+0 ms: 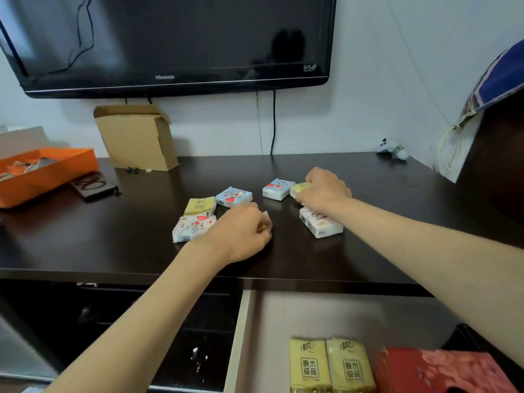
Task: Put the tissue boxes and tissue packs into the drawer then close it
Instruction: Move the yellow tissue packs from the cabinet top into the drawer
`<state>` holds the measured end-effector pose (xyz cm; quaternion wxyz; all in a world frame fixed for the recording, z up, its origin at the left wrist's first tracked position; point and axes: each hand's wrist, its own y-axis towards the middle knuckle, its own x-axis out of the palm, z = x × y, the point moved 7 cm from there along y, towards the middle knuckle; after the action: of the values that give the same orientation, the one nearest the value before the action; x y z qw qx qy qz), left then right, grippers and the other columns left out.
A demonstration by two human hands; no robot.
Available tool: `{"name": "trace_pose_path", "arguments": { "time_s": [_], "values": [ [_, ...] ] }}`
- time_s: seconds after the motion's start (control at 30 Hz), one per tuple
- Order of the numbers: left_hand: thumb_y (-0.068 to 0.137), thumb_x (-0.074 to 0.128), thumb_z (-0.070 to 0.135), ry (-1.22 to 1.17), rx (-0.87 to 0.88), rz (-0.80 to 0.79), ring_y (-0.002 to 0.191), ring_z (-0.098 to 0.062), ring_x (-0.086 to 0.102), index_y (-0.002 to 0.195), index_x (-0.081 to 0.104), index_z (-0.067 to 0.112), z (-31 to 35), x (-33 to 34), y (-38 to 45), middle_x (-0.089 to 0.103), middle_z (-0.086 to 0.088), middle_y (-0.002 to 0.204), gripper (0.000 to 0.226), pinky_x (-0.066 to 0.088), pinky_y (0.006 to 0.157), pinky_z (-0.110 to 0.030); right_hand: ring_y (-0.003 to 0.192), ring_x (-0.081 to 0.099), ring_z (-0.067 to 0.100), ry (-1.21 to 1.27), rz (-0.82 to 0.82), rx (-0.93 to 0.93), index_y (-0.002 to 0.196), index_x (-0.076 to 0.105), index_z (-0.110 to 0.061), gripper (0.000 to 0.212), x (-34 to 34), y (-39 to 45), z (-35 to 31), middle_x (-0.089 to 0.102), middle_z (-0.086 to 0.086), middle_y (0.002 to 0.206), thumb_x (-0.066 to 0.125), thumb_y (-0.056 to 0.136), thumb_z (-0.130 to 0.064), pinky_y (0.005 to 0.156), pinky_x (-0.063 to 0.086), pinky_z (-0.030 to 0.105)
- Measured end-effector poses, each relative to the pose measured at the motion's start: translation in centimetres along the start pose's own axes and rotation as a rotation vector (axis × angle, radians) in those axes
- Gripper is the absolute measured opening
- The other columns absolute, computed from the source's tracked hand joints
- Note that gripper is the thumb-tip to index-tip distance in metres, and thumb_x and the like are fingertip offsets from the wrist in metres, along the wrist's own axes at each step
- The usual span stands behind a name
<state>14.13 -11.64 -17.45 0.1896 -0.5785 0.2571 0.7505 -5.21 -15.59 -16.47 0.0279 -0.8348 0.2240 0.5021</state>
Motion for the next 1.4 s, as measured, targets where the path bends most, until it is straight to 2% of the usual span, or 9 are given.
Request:
{"name": "trace_pose_path", "arguments": {
  "time_s": [0.17,0.33,0.47,0.67,0.8,1.0,1.17,1.27,1.4],
  "values": [
    [0.091,0.064,0.036,-0.043,0.042,0.047,0.085,-0.018,0.059,0.105,0.077,0.026,0.3,-0.4,-1.8,0.057,0.007,0.088,0.022,0.042,0.07,-0.029,0.122,0.059,0.024,0.321,0.092,-0.165,0.132,0.054,-0.027,0.053,-3.2,-3.7,-1.5,0.057,-0.002,0.136,0.074,0.082,-0.031,0.093,0.049,0.042],
    [0.084,0.073,0.042,-0.098,0.055,0.114,0.089,-0.01,0.058,0.119,0.07,0.027,0.3,-0.8,-3.7,0.062,0.012,0.098,0.038,0.045,0.074,-0.026,0.096,0.057,0.018,-0.011,0.024,-0.424,0.112,0.052,-0.04,0.04,-2.7,-11.1,-1.8,0.052,-0.013,0.125,0.067,0.076,-0.05,0.072,0.041,0.038],
    [0.08,0.078,0.035,-0.198,0.029,0.208,0.101,-0.008,0.061,0.115,0.07,0.028,-0.1,-1.5,-4.5,0.066,0.01,0.11,0.037,0.05,0.085,-0.026,0.076,0.042,0.018,-0.305,0.114,-0.643,0.099,0.055,-0.028,0.026,-2.1,-14.2,-1.9,0.054,-0.006,0.12,0.065,0.083,-0.046,0.064,0.03,0.034],
    [0.082,0.072,0.045,-0.258,-0.045,0.066,0.133,-0.012,0.044,0.128,0.056,0.03,-1.2,0.7,-4.9,0.043,0.008,0.151,0.051,0.037,0.103,-0.027,0.099,0.056,0.019,-0.317,0.067,-0.709,0.101,0.061,-0.027,0.029,-2.4,-14.3,-1.6,0.061,-0.006,0.119,0.052,0.093,-0.053,0.08,0.038,0.034],
    [0.082,0.068,0.054,-0.274,-0.113,0.005,0.086,-0.002,0.053,0.109,0.053,0.034,-2.0,1.1,-5.2,0.056,0.014,0.113,0.036,0.042,0.073,-0.029,0.115,0.041,-0.001,-0.204,-0.122,-0.704,0.113,0.062,-0.035,0.023,-2.6,-14.0,0.0,0.058,-0.016,0.133,0.053,0.096,-0.047,0.083,0.038,0.028],
    [0.079,0.067,0.054,-0.248,-0.055,-0.049,0.095,-0.008,0.052,0.1,0.053,0.039,-1.1,0.7,-6.3,0.055,0.014,0.107,0.029,0.048,0.081,-0.037,0.108,0.038,-0.003,-0.243,-0.234,-0.771,0.122,0.067,-0.03,0.035,-3.1,-14.9,0.2,0.058,-0.015,0.137,0.065,0.087,-0.032,0.094,0.043,0.025],
    [0.08,0.063,0.042,-0.269,-0.039,-0.02,0.101,-0.007,0.049,0.105,0.051,0.038,-0.5,0.9,-7.6,0.055,0.012,0.11,0.027,0.048,0.089,-0.043,0.097,0.039,-0.01,-0.163,-0.326,-0.688,0.118,0.064,-0.03,0.031,-2.8,-14.0,-0.1,0.047,-0.024,0.097,0.072,0.088,-0.025,0.079,0.032,0.003],
    [0.081,0.065,0.041,-0.294,-0.039,0.004,0.104,-0.009,0.051,0.105,0.052,0.037,-0.4,0.9,-8.0,0.056,0.012,0.111,0.028,0.049,0.089,-0.044,0.105,0.042,0.009,-0.132,-0.375,-0.635,0.118,0.064,-0.029,0.032,-2.6,-13.4,-0.2,0.046,-0.02,0.096,0.077,0.088,-0.029,0.079,0.038,0.015],
    [0.078,0.074,0.042,-0.385,-0.05,0.038,0.106,-0.007,0.053,0.104,0.053,0.038,-0.4,0.8,-8.2,0.056,0.016,0.114,0.034,0.05,0.091,-0.043,0.115,0.048,0.017,-0.077,-0.379,-0.584,0.112,0.063,-0.028,0.039,-2.8,-13.6,0.1,0.041,-0.022,0.1,0.084,0.081,-0.037,0.099,0.044,0.033]
  ]
}}
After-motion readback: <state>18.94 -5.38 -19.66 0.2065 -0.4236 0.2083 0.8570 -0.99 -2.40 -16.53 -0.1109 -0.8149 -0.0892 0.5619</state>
